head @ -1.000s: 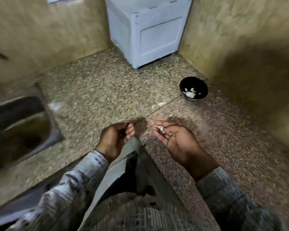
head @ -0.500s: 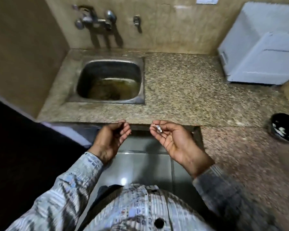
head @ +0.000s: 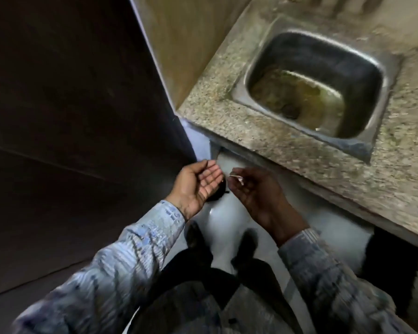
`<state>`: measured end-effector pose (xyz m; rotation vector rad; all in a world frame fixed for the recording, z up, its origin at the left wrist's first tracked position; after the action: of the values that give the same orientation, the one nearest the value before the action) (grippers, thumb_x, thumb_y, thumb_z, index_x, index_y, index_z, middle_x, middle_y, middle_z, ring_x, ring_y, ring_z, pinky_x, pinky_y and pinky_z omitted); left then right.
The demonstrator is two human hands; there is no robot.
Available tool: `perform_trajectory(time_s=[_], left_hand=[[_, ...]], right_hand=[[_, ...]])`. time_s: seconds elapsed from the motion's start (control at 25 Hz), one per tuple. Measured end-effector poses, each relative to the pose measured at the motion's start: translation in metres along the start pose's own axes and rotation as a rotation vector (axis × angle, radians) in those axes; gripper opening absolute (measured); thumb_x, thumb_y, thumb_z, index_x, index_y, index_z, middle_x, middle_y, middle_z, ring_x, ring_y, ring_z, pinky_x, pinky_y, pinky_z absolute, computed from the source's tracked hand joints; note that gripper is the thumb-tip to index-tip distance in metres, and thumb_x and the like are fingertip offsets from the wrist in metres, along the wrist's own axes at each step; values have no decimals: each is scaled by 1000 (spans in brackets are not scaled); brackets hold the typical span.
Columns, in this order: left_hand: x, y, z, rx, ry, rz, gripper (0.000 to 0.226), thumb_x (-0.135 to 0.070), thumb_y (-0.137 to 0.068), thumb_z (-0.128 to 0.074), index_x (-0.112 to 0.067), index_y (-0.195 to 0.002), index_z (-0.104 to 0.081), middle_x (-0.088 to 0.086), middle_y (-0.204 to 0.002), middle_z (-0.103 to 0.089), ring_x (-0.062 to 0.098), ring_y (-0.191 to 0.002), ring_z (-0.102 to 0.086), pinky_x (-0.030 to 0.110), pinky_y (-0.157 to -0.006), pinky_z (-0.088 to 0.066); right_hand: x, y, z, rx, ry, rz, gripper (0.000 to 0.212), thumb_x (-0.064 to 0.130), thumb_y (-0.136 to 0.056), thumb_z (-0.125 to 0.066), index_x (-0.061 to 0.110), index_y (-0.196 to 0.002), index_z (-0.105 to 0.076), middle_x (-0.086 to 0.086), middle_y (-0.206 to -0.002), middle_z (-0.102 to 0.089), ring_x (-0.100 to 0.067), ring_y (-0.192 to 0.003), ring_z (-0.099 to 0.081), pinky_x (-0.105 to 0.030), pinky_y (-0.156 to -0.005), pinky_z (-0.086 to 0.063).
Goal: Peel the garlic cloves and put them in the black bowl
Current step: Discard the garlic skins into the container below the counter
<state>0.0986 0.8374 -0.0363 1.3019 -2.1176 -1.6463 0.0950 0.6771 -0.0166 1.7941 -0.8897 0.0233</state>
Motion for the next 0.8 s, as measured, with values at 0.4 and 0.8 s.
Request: perform_trajectory(time_s=[0.4, 0.8], left_hand=[[72, -339, 152, -302, 219, 53, 35, -33, -104, -48, -9, -99, -72, 5, -91, -71, 14, -75, -68, 23, -58, -54], [146, -528, 233, -347, 166, -20, 54, -58, -93, -59, -17, -127, -67, 12, -120, -73, 30, -104, -73, 48, -94, -58]], right_hand=[[-154, -373, 71, -131, 274, -227, 39, 25, -101, -58, 3, -134, -61, -17, -129, -69, -25, -98, -70, -32, -77, -62], [-241, -555, 95, -105, 1161, 295, 44, 54, -105, -46, 22, -130, -64, -2, -118, -71, -18, -101, -69, -33, -91, -57]])
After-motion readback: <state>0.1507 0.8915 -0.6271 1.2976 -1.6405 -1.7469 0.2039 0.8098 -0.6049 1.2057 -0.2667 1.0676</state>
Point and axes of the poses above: each hand's wrist, its own y-axis away from the middle knuckle, its own z-axis out of the back of the hand, x = y × z, the point moved 3 cm from there along -y, towards the middle knuckle
